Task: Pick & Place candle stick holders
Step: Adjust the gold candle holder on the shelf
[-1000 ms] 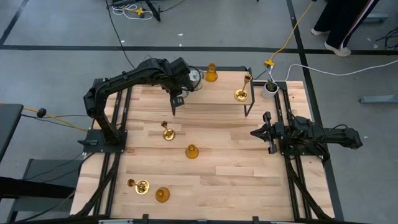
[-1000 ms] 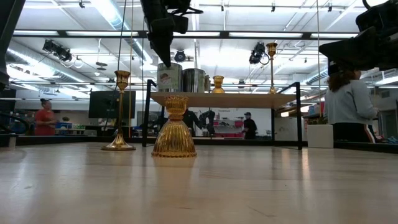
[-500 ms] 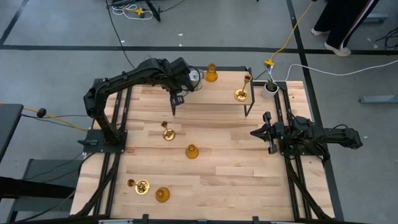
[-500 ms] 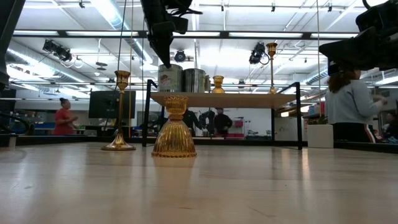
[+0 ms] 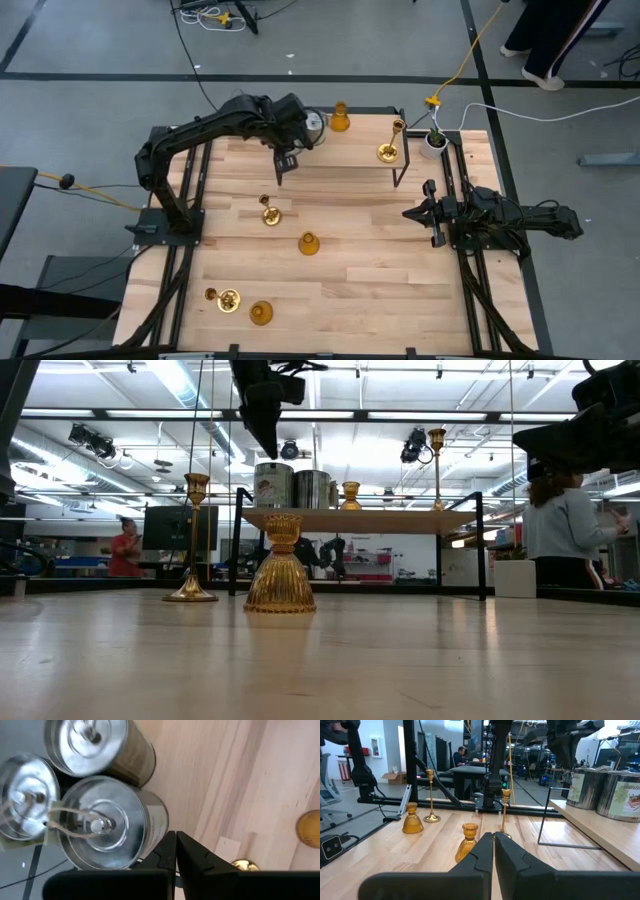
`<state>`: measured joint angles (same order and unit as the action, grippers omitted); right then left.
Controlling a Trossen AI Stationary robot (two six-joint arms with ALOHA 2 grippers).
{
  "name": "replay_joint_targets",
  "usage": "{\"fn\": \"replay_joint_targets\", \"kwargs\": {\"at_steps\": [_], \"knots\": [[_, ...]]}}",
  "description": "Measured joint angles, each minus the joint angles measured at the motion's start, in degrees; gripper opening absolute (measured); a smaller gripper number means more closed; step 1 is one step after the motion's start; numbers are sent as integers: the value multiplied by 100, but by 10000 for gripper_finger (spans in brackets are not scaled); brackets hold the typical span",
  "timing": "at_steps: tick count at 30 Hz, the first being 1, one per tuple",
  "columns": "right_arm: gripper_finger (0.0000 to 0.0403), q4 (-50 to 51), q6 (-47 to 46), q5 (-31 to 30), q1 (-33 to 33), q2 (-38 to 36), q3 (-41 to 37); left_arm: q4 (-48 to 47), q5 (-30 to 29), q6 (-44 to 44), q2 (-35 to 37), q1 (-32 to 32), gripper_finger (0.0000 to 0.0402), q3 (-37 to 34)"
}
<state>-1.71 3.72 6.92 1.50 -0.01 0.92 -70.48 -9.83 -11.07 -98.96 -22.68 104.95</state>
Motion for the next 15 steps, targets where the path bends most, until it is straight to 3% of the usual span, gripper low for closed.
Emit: {"fn": "replay_joint_targets", "kwargs": {"at_steps": [3, 10, 15], "knots": [[22, 1, -1, 0, 0, 0, -1, 83, 34, -2, 7, 44, 16, 139], [22, 1, 0, 0, 1, 0, -1, 808, 881, 2, 7, 40, 16, 172], [22, -1, 1, 0, 1, 0, -1, 1453, 1173, -2, 2, 42, 16, 172]]}}
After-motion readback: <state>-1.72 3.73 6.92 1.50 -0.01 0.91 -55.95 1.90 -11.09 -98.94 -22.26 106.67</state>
